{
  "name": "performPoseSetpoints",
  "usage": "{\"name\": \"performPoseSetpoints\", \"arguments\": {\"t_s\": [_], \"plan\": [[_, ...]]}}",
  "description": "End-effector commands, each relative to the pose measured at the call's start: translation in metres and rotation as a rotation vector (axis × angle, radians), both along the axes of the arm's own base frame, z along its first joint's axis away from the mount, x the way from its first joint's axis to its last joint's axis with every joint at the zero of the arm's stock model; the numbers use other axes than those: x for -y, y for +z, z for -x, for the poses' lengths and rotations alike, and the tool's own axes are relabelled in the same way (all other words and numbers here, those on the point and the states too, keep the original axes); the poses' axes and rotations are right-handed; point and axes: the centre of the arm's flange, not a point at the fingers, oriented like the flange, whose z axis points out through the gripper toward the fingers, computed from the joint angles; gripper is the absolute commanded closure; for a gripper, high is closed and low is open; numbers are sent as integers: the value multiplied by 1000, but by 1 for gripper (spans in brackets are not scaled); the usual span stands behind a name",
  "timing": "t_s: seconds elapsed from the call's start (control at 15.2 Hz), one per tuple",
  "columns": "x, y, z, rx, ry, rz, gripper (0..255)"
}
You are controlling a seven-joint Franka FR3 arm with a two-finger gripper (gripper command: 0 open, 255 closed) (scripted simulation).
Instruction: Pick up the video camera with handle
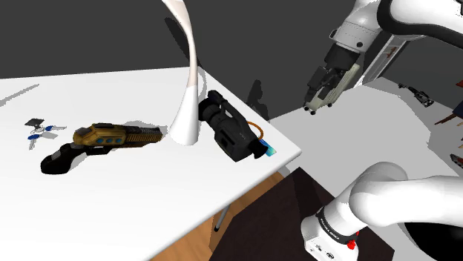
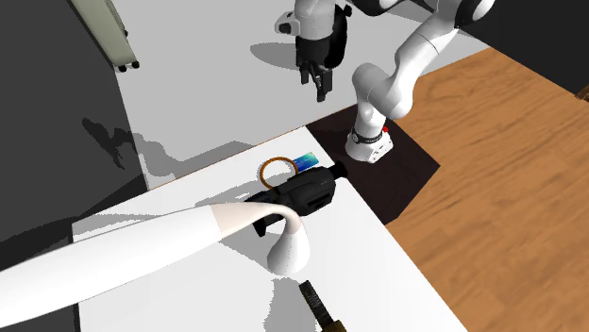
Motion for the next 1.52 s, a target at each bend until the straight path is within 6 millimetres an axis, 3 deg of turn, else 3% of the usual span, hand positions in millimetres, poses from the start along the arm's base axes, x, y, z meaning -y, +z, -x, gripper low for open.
{"name": "performPoseSetpoints", "arguments": {"t_s": [0.0,1.19,1.45], "plan": [[0,0,0,0,0,0,0],[-185,-81,-132,45,54,64,0],[-190,-99,-136,47,56,66,0]]}}
